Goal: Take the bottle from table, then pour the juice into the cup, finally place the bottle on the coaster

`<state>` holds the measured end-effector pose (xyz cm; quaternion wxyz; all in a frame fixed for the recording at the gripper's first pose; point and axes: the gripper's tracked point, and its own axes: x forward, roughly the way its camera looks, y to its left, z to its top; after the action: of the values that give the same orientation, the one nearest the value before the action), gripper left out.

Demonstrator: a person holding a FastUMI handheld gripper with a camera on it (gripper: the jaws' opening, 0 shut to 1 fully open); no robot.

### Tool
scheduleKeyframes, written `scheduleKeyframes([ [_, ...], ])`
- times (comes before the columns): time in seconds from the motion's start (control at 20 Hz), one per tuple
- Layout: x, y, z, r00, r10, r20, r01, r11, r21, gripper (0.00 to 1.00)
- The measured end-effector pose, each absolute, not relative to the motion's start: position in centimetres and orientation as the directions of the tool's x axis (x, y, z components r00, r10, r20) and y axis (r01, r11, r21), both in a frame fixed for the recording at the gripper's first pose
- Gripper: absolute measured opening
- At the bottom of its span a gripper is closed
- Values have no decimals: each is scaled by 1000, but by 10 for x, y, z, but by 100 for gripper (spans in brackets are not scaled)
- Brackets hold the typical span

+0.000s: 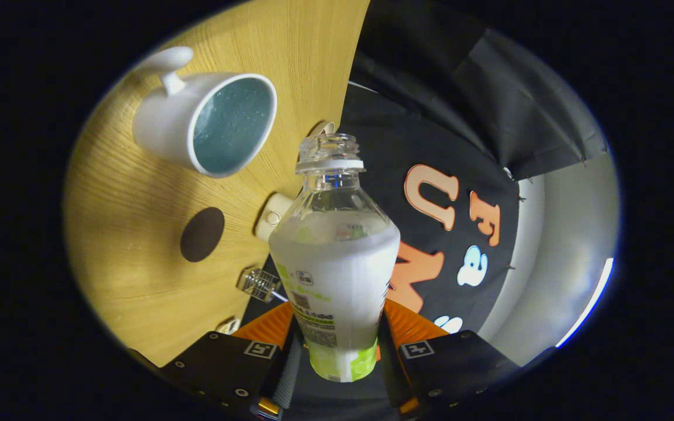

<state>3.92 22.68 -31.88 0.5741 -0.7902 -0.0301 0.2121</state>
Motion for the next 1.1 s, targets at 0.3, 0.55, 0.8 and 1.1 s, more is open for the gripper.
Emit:
scheduleKeyframes([
  [0.3, 30, 212, -362, 862, 222, -456, -432, -151, -889, 62],
  [0.55, 27, 216, -381, 802, 230, -552, -593, 188, -783, 62],
  [0.8, 37, 232, -367, 777, 315, -545, -618, 541, -570, 62],
  [1.1, 62, 252, -358, 777, 366, -512, -569, 756, -323, 62],
])
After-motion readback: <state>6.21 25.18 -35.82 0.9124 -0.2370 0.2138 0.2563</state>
